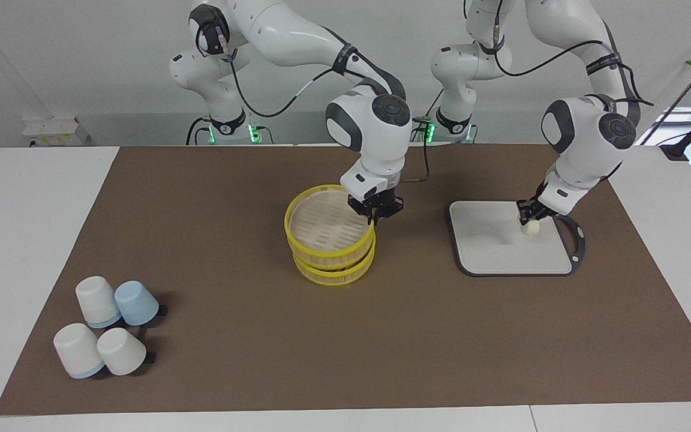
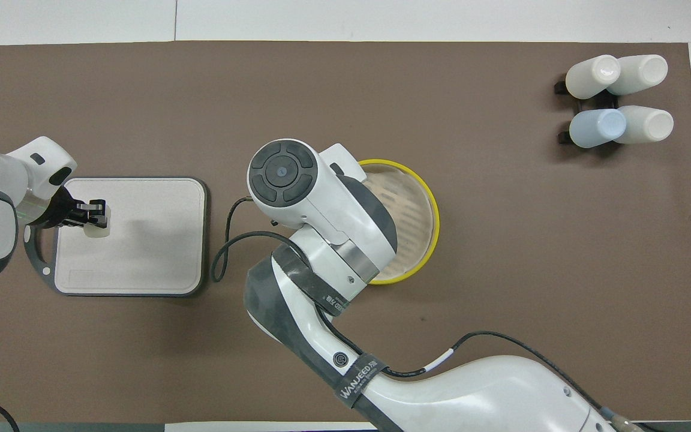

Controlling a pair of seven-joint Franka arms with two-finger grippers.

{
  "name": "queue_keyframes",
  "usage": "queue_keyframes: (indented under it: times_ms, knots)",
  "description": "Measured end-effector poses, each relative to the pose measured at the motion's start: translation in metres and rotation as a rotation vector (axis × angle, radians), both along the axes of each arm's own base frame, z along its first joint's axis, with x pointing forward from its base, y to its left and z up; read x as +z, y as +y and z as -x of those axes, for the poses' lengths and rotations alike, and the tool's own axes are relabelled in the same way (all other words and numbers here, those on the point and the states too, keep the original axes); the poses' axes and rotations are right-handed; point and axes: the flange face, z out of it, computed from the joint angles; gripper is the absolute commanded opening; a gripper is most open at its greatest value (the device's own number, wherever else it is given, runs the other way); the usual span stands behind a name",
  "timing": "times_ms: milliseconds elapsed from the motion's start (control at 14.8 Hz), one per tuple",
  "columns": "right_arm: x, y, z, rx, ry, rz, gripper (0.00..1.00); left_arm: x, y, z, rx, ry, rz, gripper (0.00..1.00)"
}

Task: Place bun in steamer
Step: 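Grasp the steamer lid with the right gripper while the left gripper grasps the bun, then lift the lid aside with the right gripper while the left gripper carries the bun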

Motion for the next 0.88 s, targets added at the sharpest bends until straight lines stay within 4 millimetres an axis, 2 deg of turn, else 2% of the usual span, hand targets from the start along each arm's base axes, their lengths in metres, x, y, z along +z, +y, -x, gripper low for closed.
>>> queue_keyframes:
  times_ms: [135, 203, 338, 473, 608, 743, 878]
  knots:
    - [0.032, -0.016, -0.010, 0.019, -0.014, -0.008, 0.00, 0.012, -0.019, -0.005, 0.028, -0.002, -0.001, 0.25]
    - [0.049, -0.031, -0.019, 0.025, -0.029, -0.020, 0.00, 0.017, -0.032, -0.007, 0.046, -0.005, 0.006, 0.25]
    - [0.086, -0.077, -0.041, 0.043, -0.056, -0.056, 0.00, 0.026, -0.059, -0.010, 0.084, -0.001, 0.022, 0.25]
    - [0.115, -0.142, -0.060, 0.079, -0.043, -0.046, 0.00, 0.038, -0.089, -0.015, 0.117, 0.004, 0.024, 0.25]
    - [0.132, -0.213, -0.076, 0.151, -0.016, -0.032, 0.00, 0.048, -0.136, -0.017, 0.171, -0.009, 0.019, 0.26]
    - [0.136, -0.287, -0.093, 0.188, 0.010, -0.025, 0.00, 0.057, -0.194, -0.014, 0.207, -0.021, 0.033, 0.26]
    - [0.134, -0.351, -0.104, 0.225, 0.025, -0.025, 0.00, 0.065, -0.244, -0.008, 0.247, -0.018, 0.070, 0.26]
